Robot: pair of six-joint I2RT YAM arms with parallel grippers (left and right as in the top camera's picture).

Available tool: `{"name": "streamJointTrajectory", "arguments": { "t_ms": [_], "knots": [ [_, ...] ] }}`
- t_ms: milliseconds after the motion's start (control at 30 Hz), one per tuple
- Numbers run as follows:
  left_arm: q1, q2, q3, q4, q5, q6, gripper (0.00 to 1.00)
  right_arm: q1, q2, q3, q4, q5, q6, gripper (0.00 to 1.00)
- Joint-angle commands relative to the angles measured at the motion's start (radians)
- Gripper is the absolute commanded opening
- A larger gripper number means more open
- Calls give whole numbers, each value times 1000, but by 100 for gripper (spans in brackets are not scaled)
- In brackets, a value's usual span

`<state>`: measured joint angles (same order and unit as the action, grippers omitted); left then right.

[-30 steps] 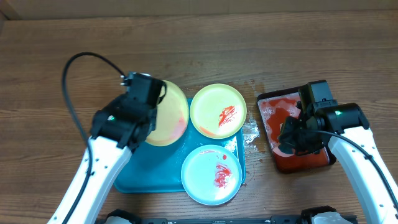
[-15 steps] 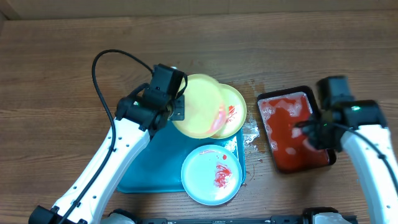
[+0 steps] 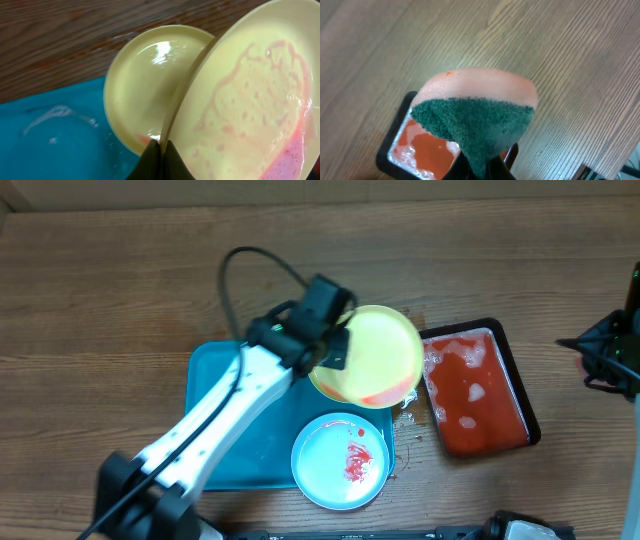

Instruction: Clean dirty plates on tray and stack at the side

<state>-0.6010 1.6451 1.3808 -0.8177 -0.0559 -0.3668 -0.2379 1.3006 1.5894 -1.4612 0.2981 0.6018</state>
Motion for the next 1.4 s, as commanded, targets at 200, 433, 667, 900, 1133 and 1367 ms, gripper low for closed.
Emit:
{"name": "streamJointTrajectory", "arguments": {
  "t_ms": [200, 433, 667, 900, 1133, 1367],
  "knots": [
    [-99, 304, 464, -76, -35, 76, 4, -4, -8, 54, -36, -15, -19, 4],
    [-192, 445, 703, -99, -308, 238, 4, -4, -8, 54, -25, -37, -27, 4],
    [-295, 479, 727, -32, -565, 409, 4, -4, -8, 54, -22, -38, -27, 4],
    [-354, 489, 727, 23, -696, 468, 4, -4, -8, 54, -23, -38, -30, 4],
    [-382, 489, 727, 59, -729, 478, 4, -4, -8, 54, -22, -38, -30, 4],
    [-417, 489, 727, 92, -737, 581, 4, -4, -8, 54, -22, -38, -30, 4]
  ]
}}
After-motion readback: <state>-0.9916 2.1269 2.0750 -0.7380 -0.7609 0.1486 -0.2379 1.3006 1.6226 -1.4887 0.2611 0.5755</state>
